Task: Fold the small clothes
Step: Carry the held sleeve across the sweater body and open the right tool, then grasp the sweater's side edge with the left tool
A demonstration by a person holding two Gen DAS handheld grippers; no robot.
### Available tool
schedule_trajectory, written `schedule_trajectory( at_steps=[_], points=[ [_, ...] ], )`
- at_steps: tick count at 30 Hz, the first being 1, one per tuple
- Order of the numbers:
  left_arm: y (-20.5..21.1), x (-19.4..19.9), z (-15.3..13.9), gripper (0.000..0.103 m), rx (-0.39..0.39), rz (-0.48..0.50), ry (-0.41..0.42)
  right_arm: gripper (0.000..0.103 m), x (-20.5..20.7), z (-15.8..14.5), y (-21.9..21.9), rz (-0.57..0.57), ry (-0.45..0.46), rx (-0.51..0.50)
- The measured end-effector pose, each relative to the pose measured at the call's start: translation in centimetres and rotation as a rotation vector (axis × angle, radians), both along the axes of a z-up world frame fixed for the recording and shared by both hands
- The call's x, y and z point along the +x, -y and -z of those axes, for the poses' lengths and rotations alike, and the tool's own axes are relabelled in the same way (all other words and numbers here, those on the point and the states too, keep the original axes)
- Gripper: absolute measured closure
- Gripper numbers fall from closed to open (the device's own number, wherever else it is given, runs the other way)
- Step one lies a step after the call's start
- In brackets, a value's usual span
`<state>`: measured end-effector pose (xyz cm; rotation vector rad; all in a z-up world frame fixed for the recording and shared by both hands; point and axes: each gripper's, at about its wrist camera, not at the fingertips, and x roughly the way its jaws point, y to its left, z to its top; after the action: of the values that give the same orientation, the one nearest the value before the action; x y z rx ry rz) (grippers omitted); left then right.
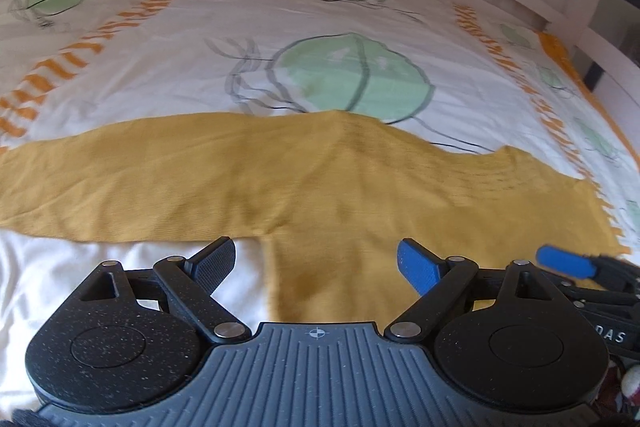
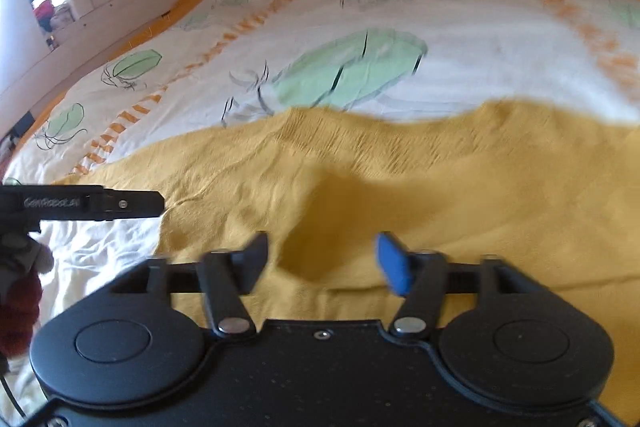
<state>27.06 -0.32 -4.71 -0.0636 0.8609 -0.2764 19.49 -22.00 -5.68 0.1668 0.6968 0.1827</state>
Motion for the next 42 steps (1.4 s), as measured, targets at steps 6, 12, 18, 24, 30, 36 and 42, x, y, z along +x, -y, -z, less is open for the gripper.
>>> schedule_trajectory(
  at_steps=[6, 12, 18, 24, 30, 36, 42],
  points=[
    [4.9, -0.1, 0.9, 0.016, 0.039, 0.11, -0.007, 0.019, -1.9, -1.0, 2.8, 0.048, 0.058, -0.104],
    [8.1, 0.9, 2.9, 0.024, 0.034, 0.148, -0.073, 0.014, -2.1, -1.1, 5.7, 0.098, 0.087, -0.085],
    [9.7, 2.5, 4.9, 0.031, -0.019, 0.141, -0.163, 0.014, -2.0, -2.5, 7.7, 0.128, 0.112, 0.024],
    [9.9, 2.8, 4.8, 0.07, -0.04, 0.07, -0.117, 0.013, -2.3, -3.8, 8.3, 0.161, 0.142, 0.026],
    [9.3, 2.4, 3.5, 0.098, -0.032, 0.057, -0.053, 0.011, -2.0, -3.6, 9.4, 0.211, 0.116, 0.043],
    [8.5, 1.7, 0.0, 0.103, 0.004, 0.069, 0.073, 0.011, -0.9, -1.2, 11.6, 0.288, -0.057, 0.16],
    [6.5, 2.6, -3.1, 0.103, 0.023, 0.057, 0.139, 0.011, -0.5, 1.2, 12.6, 0.332, -0.165, 0.196]
  ],
)
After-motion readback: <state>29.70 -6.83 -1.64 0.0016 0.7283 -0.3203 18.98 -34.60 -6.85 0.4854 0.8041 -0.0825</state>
